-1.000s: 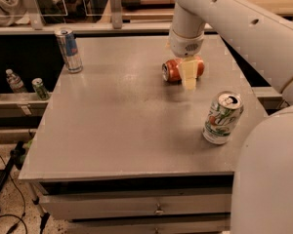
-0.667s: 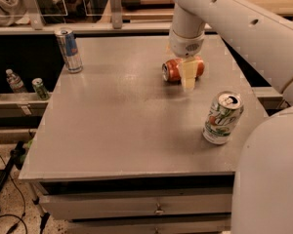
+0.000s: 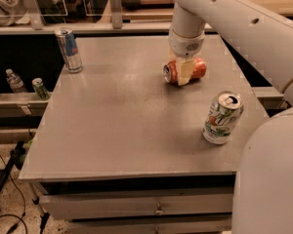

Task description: Place coke can upright

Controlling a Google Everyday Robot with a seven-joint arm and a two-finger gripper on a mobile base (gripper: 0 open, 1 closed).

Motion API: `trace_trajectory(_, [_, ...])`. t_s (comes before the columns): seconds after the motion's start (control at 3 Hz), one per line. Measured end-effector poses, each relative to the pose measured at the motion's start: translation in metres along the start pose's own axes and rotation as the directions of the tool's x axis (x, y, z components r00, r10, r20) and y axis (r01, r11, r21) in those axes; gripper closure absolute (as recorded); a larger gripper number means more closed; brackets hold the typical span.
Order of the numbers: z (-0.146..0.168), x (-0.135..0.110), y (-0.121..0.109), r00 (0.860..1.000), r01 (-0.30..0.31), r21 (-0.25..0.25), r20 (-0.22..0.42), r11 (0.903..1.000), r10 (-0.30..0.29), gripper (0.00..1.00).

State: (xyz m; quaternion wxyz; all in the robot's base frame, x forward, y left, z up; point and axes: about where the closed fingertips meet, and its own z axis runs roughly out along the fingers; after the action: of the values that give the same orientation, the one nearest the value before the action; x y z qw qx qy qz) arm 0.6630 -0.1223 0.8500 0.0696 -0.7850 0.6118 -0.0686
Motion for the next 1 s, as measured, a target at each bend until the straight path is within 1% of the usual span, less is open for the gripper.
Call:
trace_trajectory(0.33, [-0.011,-0.002,0.001,0.999,-0.009,0.004,0.036,1.0,0.009,0.88])
trace_trajectory(0.67, [-0.033,-0.002,-0.001,0.993,-0.039,0.013,0.108,0.9992,0.037,1.0])
trace_trajectory(1.0, [-0.057,-0.004,-0.005,0.97,-0.087,0.012,0.229,0.9961,0.082,1.0])
